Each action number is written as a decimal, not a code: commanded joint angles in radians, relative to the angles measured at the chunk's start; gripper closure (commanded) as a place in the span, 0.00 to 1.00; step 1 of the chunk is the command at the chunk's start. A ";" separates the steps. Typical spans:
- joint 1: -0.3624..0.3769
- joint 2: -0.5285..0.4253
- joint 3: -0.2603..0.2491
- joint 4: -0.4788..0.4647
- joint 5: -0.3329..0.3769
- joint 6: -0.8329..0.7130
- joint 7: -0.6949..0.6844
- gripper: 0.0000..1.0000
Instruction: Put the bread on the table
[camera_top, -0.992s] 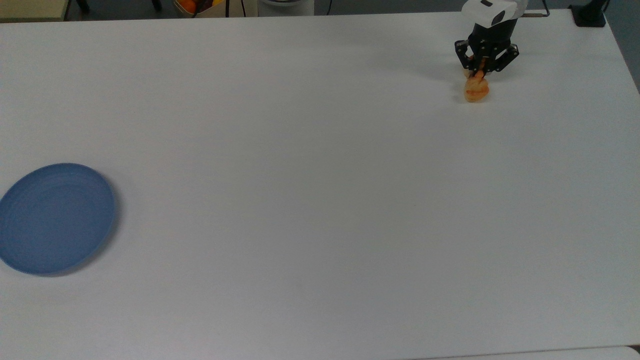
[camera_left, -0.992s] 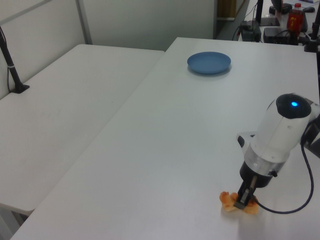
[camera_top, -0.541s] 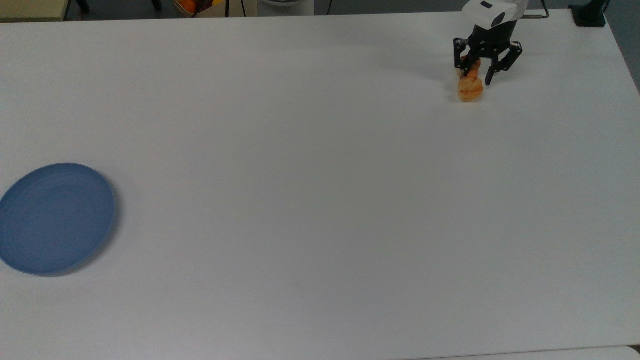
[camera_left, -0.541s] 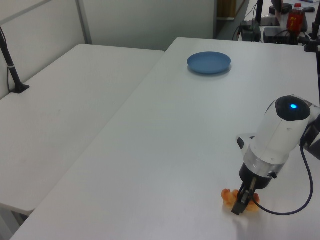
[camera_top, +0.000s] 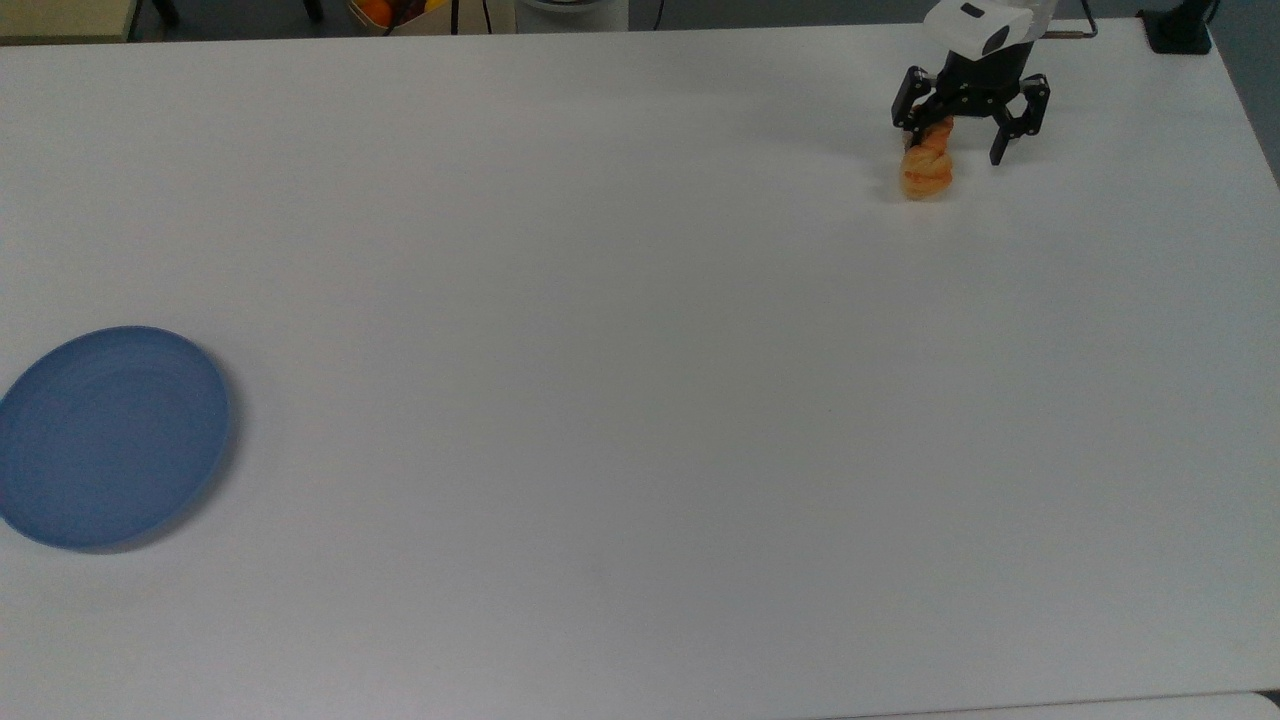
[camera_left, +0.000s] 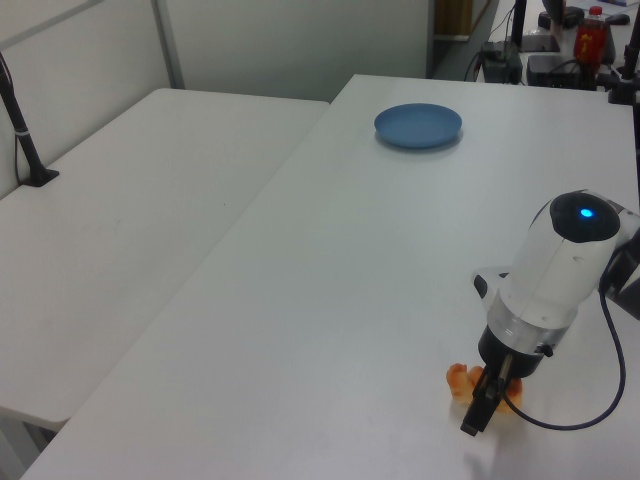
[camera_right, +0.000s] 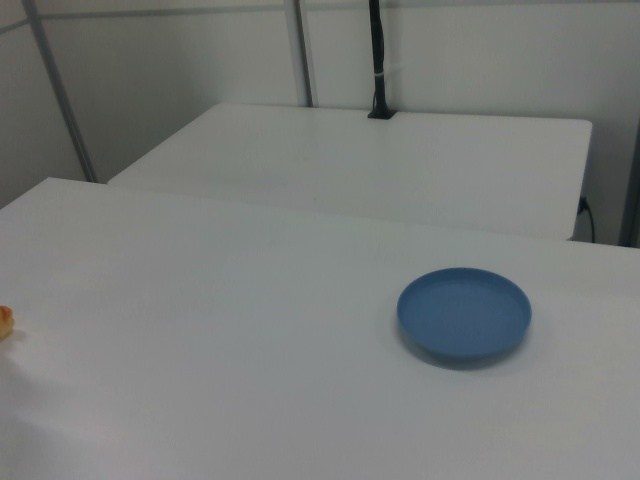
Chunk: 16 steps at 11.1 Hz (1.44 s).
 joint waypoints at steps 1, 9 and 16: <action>0.026 0.005 -0.024 0.011 -0.024 0.002 0.017 0.00; 0.028 -0.001 -0.024 0.013 -0.022 0.000 -0.039 0.00; -0.050 -0.089 -0.047 0.262 0.394 -0.379 -0.401 0.00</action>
